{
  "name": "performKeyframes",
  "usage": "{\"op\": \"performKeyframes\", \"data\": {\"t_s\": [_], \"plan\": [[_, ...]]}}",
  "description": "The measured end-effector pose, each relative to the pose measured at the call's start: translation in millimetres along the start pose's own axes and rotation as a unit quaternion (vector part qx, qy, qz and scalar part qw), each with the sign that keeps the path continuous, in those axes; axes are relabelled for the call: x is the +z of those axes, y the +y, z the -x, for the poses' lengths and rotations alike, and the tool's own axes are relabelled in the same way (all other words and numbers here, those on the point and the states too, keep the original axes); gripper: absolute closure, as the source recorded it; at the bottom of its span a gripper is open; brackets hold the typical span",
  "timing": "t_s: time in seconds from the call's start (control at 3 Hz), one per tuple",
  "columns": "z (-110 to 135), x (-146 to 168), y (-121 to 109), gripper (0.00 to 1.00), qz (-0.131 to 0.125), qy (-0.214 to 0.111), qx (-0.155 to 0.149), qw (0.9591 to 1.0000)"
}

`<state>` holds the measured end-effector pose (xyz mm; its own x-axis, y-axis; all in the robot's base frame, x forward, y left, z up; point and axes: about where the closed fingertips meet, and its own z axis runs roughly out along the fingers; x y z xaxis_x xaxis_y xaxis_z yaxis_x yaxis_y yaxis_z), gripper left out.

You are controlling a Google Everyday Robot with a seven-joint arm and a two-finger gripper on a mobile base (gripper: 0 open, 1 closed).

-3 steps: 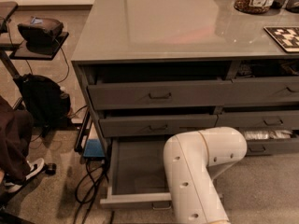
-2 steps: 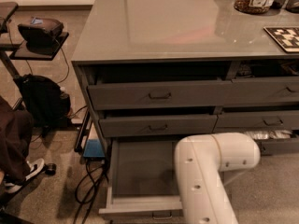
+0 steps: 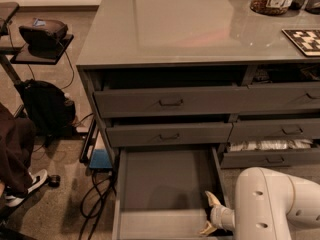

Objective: Open bottom drawer

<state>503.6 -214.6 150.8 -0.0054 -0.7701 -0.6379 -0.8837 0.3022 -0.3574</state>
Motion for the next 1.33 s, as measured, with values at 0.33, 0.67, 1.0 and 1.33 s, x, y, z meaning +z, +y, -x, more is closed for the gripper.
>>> {"op": "performKeyframes", "data": {"t_s": [0.33,0.67,1.0,1.33], "plan": [[0.0,-0.1,-0.1,0.0,0.0,0.0,0.0,1.0],[3.6,-10.1,-10.3,0.0,0.008,0.0,0.02,0.9998],[22.2,-52.5,-33.9,0.0,0.001,0.023,0.066,0.9976],[43.3,-107.5,-37.4,0.0,-0.017,0.066,0.091,0.9935]]}}
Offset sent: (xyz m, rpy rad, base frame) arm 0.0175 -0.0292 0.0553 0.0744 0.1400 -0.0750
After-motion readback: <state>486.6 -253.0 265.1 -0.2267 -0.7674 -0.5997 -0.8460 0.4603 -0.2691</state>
